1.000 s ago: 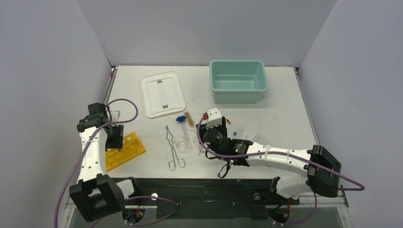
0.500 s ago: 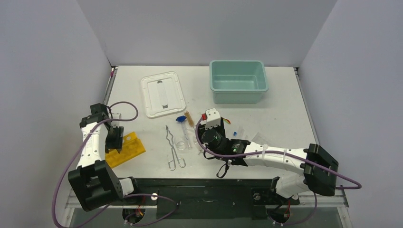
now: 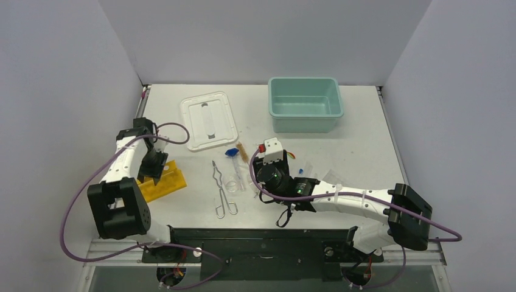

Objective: Organize the chemistry lab equipment
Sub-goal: Move the test tube rack to the center of the board.

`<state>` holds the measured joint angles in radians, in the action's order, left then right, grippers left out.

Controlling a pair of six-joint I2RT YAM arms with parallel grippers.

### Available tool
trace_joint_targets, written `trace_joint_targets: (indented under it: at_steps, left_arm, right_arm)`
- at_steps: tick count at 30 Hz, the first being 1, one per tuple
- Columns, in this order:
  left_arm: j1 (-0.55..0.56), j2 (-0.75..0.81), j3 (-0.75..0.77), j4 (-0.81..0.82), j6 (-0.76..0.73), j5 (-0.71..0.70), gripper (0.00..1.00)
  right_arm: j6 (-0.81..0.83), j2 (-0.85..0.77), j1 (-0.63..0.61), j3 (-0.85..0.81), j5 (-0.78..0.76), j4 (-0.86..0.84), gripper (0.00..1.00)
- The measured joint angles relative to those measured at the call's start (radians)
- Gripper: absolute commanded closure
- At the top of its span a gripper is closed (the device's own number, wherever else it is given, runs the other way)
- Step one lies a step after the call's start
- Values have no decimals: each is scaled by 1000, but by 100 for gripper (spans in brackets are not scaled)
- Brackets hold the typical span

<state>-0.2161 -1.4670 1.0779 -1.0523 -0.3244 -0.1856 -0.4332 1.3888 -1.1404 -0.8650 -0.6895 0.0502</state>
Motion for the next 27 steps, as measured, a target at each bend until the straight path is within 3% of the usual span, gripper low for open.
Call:
trace_joint_targets:
  at_steps: [13,16,22,27]
  left_arm:
    - [361,-149,144,8,72,-19,53]
    - [406,-172,180,6,86,0,51]
    - [470,-199,280,27,143,193,31]
    - [415,-107,319,28,212,254,27]
  right_arm:
    - [-36,-118,50,93,-48,29,45]
    - [-48,-163,67,126,-57,35,45]
    - [-54,-191,89,146,-58,38,46]
    - [-53,-190,92,146,-50,32,47]
